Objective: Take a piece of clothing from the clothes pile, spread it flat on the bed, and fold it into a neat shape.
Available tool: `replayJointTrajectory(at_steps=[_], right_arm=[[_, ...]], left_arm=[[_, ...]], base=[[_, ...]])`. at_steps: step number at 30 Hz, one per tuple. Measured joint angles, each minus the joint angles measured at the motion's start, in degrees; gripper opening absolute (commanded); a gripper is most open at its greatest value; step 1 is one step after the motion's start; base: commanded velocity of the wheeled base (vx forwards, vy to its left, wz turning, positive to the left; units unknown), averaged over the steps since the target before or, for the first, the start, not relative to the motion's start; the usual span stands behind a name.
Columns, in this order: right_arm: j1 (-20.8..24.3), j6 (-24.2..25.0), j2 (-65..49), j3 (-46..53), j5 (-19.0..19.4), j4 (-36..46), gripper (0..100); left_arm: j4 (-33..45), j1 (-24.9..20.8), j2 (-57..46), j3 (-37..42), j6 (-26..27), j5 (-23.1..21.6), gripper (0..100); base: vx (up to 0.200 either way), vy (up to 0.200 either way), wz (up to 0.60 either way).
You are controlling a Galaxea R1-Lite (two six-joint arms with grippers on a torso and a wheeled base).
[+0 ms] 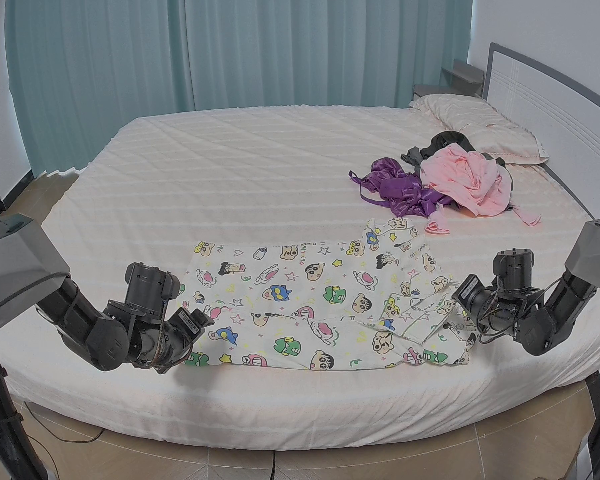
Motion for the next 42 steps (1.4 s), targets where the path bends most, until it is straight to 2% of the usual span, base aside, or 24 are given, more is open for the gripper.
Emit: replayJointTrajectory(at_steps=[4,12,33,42], right_arm=[[0.9,-3.06,-3.44,2.11,-0.07,2.02,0],[3.16,-13.21,-7.59,7.44,-0.49,4.9,0],[5.81,-13.65,-14.91,9.45,-1.74,5.96,0],[6.83,-13.87,-17.94,9.4,-1.74,13.76,0]], left_arm=[[0.0,0.01,0.0,-0.05,-0.05,0.02,100],[-0.05,0.04,0.02,-0.05,-0.02,0.02,100],[-0.05,0.04,0.13,-0.16,-0.05,0.0,100],[-1.43,0.11,0.13,0.09,-0.05,0.16,100]], base=[[0.0,0.0,0.0],[0.0,0.0,0.0],[0.0,0.0,0.0],[0.0,0.0,0.0]])
